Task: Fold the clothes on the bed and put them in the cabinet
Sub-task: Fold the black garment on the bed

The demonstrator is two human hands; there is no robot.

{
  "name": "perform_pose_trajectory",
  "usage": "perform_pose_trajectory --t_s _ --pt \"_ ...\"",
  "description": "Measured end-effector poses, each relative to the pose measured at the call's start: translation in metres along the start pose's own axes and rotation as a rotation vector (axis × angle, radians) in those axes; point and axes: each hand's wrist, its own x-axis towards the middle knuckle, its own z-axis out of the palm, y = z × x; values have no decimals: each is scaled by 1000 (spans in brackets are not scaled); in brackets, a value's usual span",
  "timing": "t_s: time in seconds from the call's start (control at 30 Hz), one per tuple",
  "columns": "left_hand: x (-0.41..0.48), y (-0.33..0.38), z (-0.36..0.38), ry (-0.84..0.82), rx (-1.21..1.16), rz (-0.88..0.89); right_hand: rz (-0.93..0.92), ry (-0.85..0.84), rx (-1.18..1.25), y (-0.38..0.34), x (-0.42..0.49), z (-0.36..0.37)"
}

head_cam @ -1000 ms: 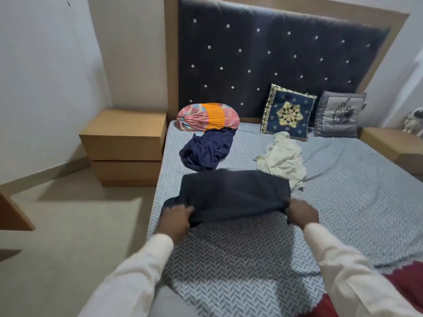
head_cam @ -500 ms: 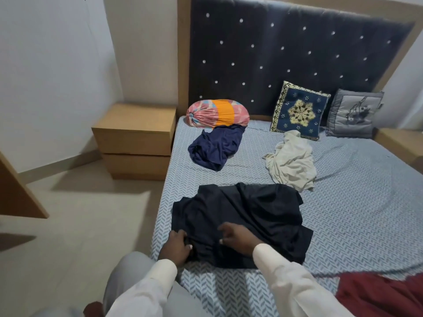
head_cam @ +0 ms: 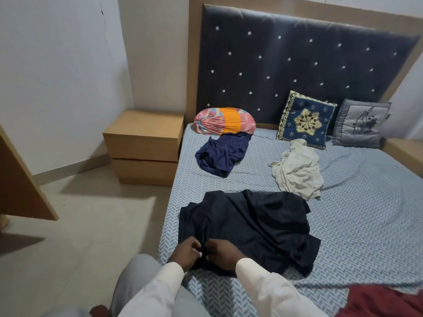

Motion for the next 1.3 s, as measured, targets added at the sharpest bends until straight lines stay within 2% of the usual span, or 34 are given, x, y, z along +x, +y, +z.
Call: perform_pose_trajectory --t_s 0.13,0.27,0.33,0.5,0.6,0.7,0.87,1.0,1.07,1.2,1.3 --pt "-1 -1 2 -55 73 25 -13 3 34 -4 -4 1" --pt "-6 6 3 30 272 96 -19 -10 33 -6 -7 0" --pt "-8 10 4 53 278 108 -24 -7 39 -6 -7 0" --pt "-9 13 10 -9 2 55 -49 43 152 -2 -8 2" --pt "-8 12 8 55 -97 28 -46 66 206 1 -6 1" --pt "-7 14 2 98 -274 31 -37 72 170 0 -5 -3" --pt "-11 26 -5 130 -498 77 -9 194 70 9 -3 -2" --pt "-13 26 -11 107 -738 -42 -20 251 215 14 -3 -3" --pt "-17 28 -10 40 -877 -135 -59 271 255 12 -2 -8" --pt "-23 31 -10 -145 -955 -187 -98 267 259 8 -4 -19" --pt "-17 31 -14 -75 -889 -127 -62 212 187 8 -8 -22"
